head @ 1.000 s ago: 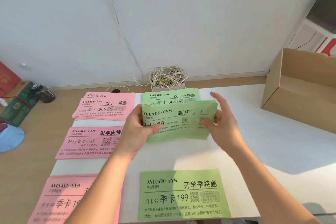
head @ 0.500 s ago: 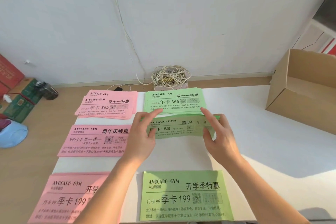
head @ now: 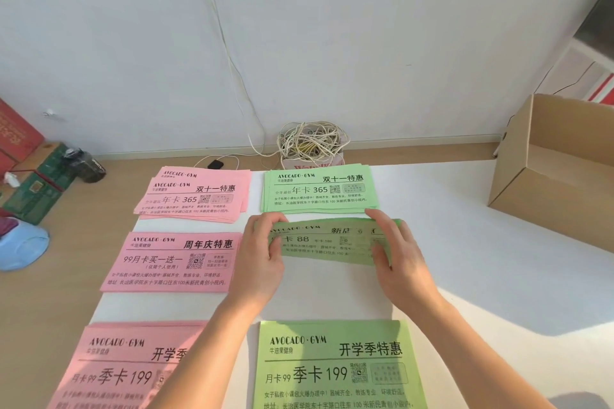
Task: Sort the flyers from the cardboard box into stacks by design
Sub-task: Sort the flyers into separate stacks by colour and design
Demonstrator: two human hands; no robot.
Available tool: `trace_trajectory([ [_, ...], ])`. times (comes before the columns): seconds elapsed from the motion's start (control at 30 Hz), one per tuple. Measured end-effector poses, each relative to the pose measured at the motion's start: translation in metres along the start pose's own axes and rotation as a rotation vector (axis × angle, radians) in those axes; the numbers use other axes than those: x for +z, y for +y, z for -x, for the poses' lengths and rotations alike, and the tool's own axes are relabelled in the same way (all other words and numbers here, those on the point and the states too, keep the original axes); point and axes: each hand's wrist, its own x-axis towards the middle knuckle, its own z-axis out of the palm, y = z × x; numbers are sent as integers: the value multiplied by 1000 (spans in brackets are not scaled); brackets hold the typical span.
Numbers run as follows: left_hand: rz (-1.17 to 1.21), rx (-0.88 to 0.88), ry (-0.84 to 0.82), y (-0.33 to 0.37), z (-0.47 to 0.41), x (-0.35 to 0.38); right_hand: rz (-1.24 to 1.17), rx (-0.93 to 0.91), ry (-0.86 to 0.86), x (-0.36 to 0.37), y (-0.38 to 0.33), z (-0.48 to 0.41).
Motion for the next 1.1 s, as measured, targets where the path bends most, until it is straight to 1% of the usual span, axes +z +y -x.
trace_trajectory([
  [0.1,-3,23,48,2,-4,-2,29,-78,116,-2,-3,-2],
  [0.13,-7,27,53,2,-5,-3,39,-89,124,-2,-3,-2],
  [0.23,-13,1,8,-3,-2,-2,84,-59,27,-1,-1,2],
  [0.33,-41,22,-38,-7,-5,-4,103,-48,10,-3,0,2],
  [0.47,-57,9,-75,-3,-10,-13,-65,86,-60,-7,-4,-3],
  [0.57,-87,-33,-88,1,-13,-20,-222,280,-197,-13,-11,-12],
  [0.63,-164,-37,-123,-1,-14,-23,-293,414,-304,-18,-14,-18],
  [0.73,-343,29,-264,-4,-14,-25,-251,502,-415,-25,-17,-25],
  [0.83,-548,163,-496,-4,-15,-21,-166,544,-472,-28,-19,-33],
  [0.9,-640,209,-647,-3,-16,-15,-95,550,-510,-28,-21,-37],
  [0.97,-656,190,-749,-3,-19,-10,-31,538,-553,-29,-23,-39],
  [1.1,-611,172,-796,-4,-24,-10,72,513,-592,-29,-30,-40],
])
